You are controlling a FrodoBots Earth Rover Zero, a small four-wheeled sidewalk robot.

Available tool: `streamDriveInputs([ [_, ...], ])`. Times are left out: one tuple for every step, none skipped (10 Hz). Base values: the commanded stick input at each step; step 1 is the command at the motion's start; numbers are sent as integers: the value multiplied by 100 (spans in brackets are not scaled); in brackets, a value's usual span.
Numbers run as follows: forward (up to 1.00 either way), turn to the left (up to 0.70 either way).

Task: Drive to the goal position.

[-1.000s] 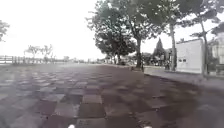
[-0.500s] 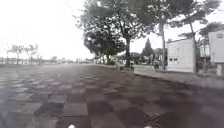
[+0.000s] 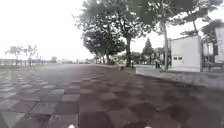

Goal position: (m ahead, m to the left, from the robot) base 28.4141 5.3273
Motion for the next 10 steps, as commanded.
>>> streamDriveInputs([
  [70, 0],
  [70, 0],
  [70, 0],
  [70, 0],
  [70, 0],
  [70, 0],
  [70, 0],
  [70, 0],
  [70, 0],
  [70, 0],
])
